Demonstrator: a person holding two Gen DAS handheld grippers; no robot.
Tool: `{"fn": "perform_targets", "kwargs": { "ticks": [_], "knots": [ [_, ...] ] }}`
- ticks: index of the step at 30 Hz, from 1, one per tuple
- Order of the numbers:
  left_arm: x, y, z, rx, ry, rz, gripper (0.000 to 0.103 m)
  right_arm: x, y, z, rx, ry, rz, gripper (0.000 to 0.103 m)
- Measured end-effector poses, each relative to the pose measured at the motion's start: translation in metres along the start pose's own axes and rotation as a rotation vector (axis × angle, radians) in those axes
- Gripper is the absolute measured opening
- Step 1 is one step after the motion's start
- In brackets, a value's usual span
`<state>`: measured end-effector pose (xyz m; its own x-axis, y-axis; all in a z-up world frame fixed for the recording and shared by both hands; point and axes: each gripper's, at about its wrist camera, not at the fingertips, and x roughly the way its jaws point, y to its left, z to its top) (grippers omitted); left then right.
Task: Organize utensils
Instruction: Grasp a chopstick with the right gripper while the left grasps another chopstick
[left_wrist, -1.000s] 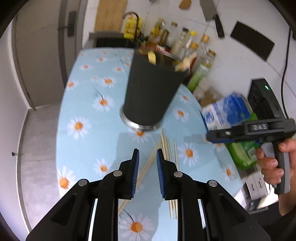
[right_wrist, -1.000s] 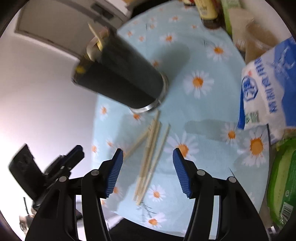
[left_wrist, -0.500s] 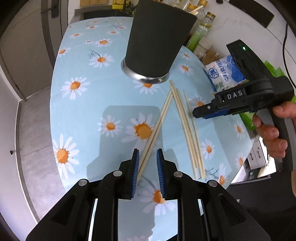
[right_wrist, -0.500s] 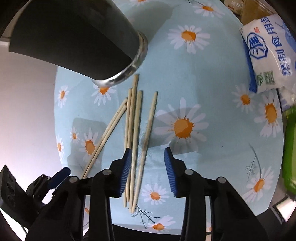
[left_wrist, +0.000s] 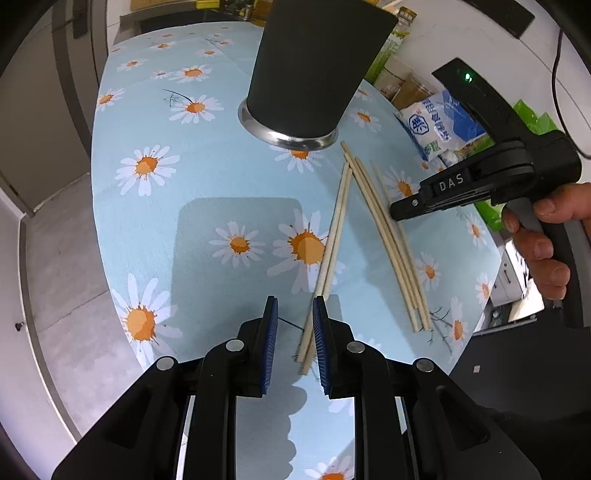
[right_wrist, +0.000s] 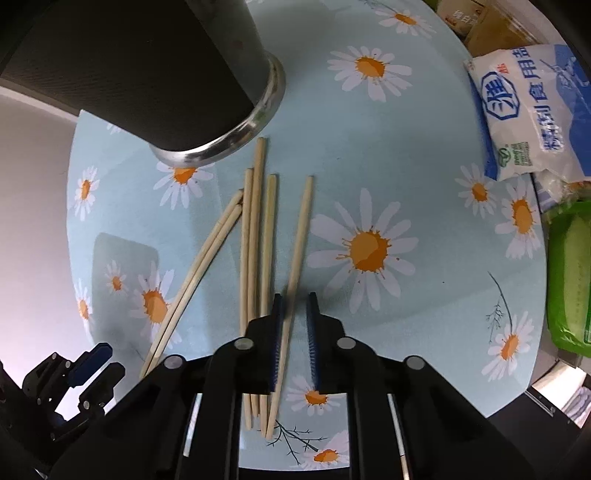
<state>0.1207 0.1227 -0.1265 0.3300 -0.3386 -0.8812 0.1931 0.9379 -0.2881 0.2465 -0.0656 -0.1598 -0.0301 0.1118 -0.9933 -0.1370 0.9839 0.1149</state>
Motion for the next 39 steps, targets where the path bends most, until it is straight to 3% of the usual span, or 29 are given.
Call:
{"fn": "perform_targets", "kwargs": {
  "ticks": [6,13,27,31,39],
  "knots": [
    [0.005,0.007,0.007,0.006,0.025,-0.042,0.018,0.005,0.008,0.003,0.021,0.005,-0.003,0.005],
    [0.009,0.0,0.017,0.016,0.054,-0.069,0.018,0.0,-0.013,-0.004,0.047,-0.009,0.038,0.005],
    [0.04,-0.033,0.04,0.145,0.144,0.022,0.018,-0.036,-0.057,-0.024,0.037,-0.08,0.175,0.005],
    [0.047,-0.034,0.046,0.152,0.164,0.03,0.018,-0.048,-0.063,-0.027,0.034,-0.115,0.177,0.005],
    [0.058,-0.036,0.053,0.167,0.195,0.069,0.018,-0.048,-0.083,-0.024,0.051,-0.103,0.221,0.005]
  ]
}}
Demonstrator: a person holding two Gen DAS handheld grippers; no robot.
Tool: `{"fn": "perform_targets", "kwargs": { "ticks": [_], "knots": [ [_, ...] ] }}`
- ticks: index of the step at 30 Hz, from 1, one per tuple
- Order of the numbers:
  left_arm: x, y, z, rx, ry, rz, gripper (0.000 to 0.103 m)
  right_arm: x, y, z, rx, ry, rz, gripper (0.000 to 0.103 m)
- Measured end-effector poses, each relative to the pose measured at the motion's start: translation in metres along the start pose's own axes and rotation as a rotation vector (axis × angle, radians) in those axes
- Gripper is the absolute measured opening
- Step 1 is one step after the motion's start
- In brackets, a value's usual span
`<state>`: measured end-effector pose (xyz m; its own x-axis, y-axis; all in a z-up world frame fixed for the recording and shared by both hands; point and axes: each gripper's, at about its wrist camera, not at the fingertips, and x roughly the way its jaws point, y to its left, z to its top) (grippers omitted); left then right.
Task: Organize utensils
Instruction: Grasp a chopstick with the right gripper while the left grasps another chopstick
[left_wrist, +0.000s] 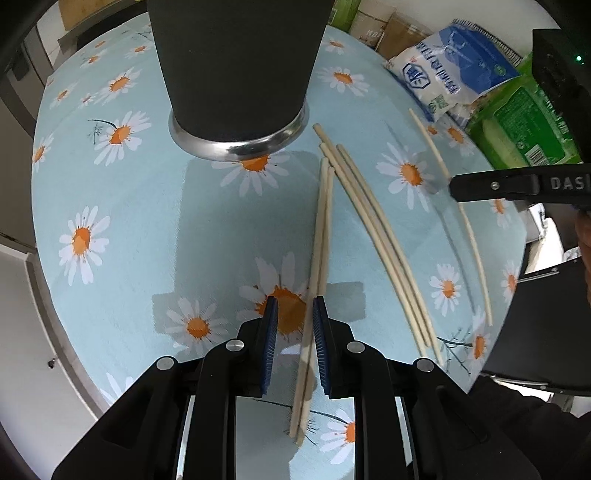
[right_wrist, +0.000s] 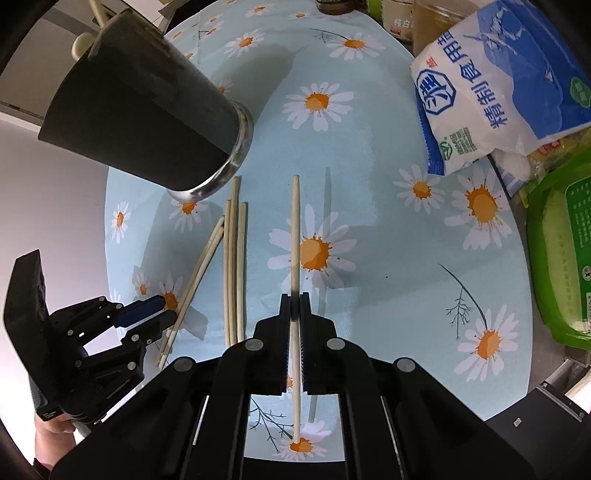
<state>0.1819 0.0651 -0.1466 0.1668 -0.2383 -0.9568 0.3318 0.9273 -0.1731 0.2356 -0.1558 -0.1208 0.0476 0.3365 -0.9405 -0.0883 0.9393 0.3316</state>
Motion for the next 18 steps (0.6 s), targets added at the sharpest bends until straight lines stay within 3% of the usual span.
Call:
{"fn": "perform_targets", "kwargs": {
  "ticks": [13,18],
  "knots": [
    [0.013,-0.014,0.026,0.081,0.065,0.067,0.017,0.003,0.009,0.006,-0.032,0.007,0.051,0.005],
    [0.016,-0.016,0.037,0.057,0.071,0.08,0.014,0.004,0.008,0.007,-0.04,0.018,0.083,0.005]
  ]
}}
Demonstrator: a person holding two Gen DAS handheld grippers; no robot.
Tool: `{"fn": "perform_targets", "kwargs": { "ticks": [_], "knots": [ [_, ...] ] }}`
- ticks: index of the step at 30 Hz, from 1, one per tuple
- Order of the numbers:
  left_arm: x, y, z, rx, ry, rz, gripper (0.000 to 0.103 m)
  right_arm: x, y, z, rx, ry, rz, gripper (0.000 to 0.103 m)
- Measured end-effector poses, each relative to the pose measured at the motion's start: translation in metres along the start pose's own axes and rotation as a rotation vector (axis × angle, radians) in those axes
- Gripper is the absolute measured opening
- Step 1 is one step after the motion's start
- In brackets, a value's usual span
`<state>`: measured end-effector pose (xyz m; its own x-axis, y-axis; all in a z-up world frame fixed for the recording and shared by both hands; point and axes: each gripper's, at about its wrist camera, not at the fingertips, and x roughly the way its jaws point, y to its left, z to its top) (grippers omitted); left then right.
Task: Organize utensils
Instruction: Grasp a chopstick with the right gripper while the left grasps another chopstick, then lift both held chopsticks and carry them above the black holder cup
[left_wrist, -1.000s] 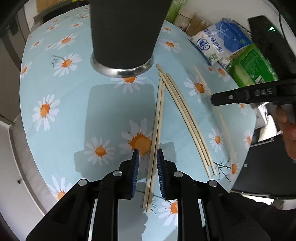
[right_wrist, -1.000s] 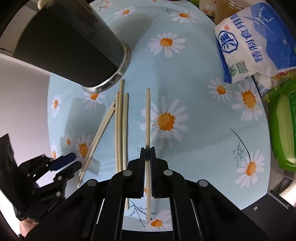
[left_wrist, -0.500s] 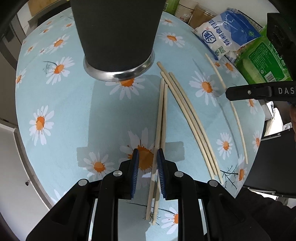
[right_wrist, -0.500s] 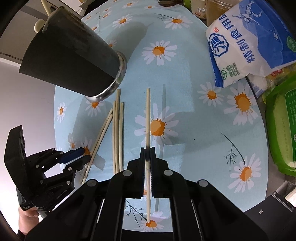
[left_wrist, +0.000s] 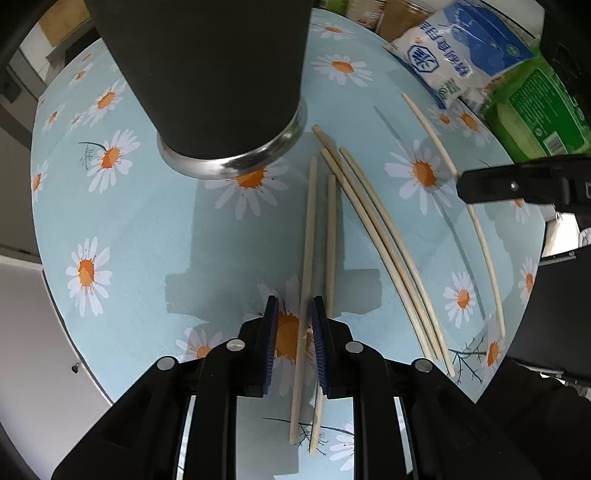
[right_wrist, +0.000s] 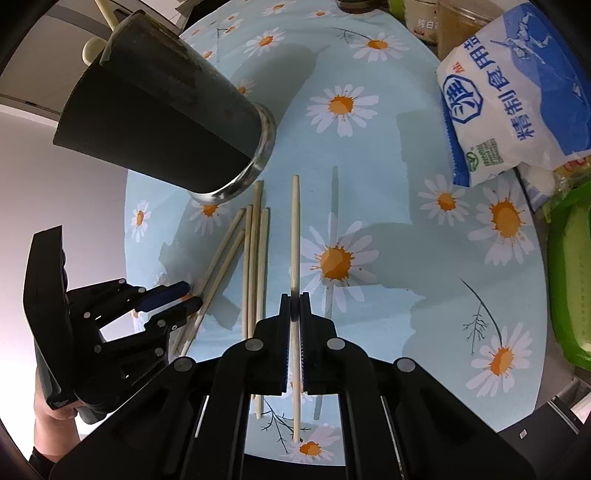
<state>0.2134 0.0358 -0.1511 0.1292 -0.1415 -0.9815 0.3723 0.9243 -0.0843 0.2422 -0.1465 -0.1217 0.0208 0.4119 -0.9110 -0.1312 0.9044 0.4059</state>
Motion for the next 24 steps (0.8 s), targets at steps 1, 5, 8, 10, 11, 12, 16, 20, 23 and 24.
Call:
{"fn": "perform_targets", "kwargs": {
  "ticks": [1,5,8,10,11,12,16,20,23,24],
  "knots": [
    [0.0,0.0,0.001,-0.004,-0.001,0.009,0.01,-0.001,0.0,0.0,-0.002,0.0,0.001,0.005],
    [0.001,0.009,0.003,-0.043,-0.003,-0.003,0.004,-0.003,0.0,0.003,-0.021,0.003,0.012,0.005],
    [0.001,0.015,0.003,-0.075,-0.004,-0.02,0.004,-0.006,0.0,0.006,-0.041,0.008,0.022,0.005],
    [0.0,0.018,0.001,-0.088,-0.006,-0.017,0.004,-0.008,0.002,0.008,-0.058,0.009,0.026,0.005],
    [-0.002,0.02,0.0,-0.095,-0.013,-0.016,0.004,-0.009,0.003,0.009,-0.07,0.011,0.031,0.005],
    [-0.006,0.021,-0.001,-0.11,-0.033,-0.01,0.004,-0.01,0.004,0.009,-0.079,0.012,0.033,0.005],
    [-0.016,0.023,-0.01,-0.163,-0.076,-0.002,0.004,-0.01,0.006,0.013,-0.126,0.022,0.074,0.005],
    [-0.032,0.025,-0.022,-0.228,-0.128,-0.006,0.004,-0.011,0.012,0.013,-0.195,0.036,0.111,0.005],
    [-0.045,0.023,-0.033,-0.293,-0.169,-0.017,0.004,-0.01,0.02,0.013,-0.246,0.039,0.142,0.005],
    [-0.049,0.022,-0.037,-0.315,-0.182,-0.021,0.004,-0.011,0.023,0.013,-0.264,0.039,0.152,0.005]
  ]
}}
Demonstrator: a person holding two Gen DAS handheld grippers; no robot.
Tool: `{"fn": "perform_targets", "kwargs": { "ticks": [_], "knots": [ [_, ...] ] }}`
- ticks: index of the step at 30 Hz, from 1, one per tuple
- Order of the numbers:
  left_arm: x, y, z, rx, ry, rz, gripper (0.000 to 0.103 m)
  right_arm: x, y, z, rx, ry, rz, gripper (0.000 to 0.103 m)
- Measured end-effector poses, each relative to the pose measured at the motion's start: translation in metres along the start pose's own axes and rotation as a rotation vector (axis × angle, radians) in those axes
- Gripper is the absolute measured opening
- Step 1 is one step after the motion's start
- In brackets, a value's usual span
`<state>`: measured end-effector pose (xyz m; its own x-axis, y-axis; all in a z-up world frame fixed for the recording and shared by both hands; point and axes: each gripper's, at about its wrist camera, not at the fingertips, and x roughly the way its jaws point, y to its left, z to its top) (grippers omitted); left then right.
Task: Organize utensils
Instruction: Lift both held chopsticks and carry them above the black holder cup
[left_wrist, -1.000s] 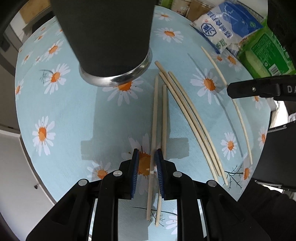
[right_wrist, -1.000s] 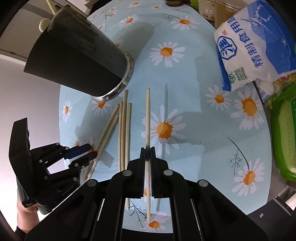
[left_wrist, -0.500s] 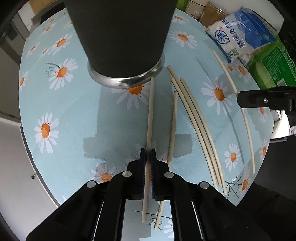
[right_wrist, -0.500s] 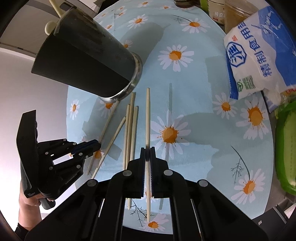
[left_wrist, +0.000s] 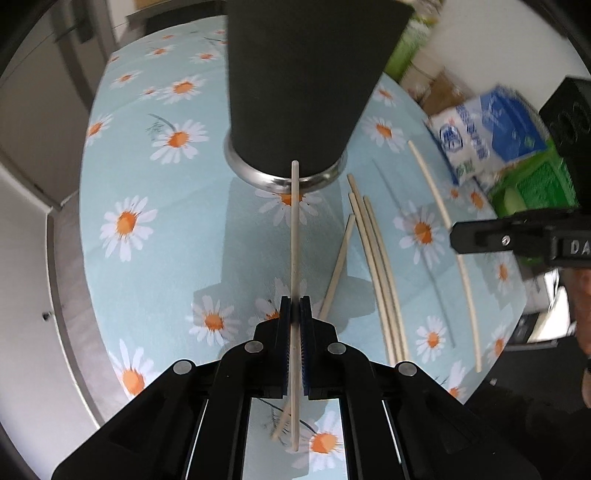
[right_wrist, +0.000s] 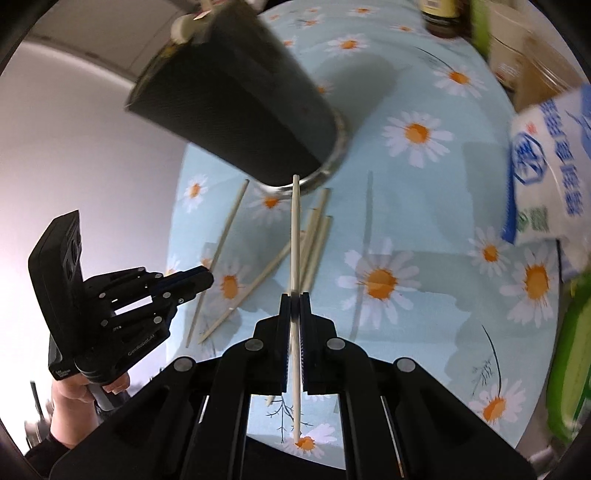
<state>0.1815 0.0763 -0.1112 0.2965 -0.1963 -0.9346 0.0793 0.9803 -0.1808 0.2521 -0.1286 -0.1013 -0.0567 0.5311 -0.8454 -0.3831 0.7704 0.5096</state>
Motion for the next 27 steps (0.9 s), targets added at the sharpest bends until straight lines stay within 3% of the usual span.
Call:
{"fn": "perform_targets", "kwargs": {
  "ticks": [7,15,21,27],
  "knots": [
    [-0.031,0.001,-0.014,-0.121,-0.108,-0.023,0.004,-0.005,0.018,0.004,-0.115,-0.008,0.101,0.005],
    [-0.073,-0.007,-0.016,-0.196,-0.271,-0.094,0.004,-0.028,0.04,0.012,-0.243,-0.088,0.189,0.006],
    [-0.103,-0.019,-0.002,-0.154,-0.367,-0.096,0.004,-0.062,0.056,0.022,-0.324,-0.232,0.272,0.006],
    [-0.128,-0.023,0.023,-0.116,-0.5,-0.126,0.004,-0.088,0.061,0.04,-0.329,-0.355,0.293,0.006]
  ]
}}
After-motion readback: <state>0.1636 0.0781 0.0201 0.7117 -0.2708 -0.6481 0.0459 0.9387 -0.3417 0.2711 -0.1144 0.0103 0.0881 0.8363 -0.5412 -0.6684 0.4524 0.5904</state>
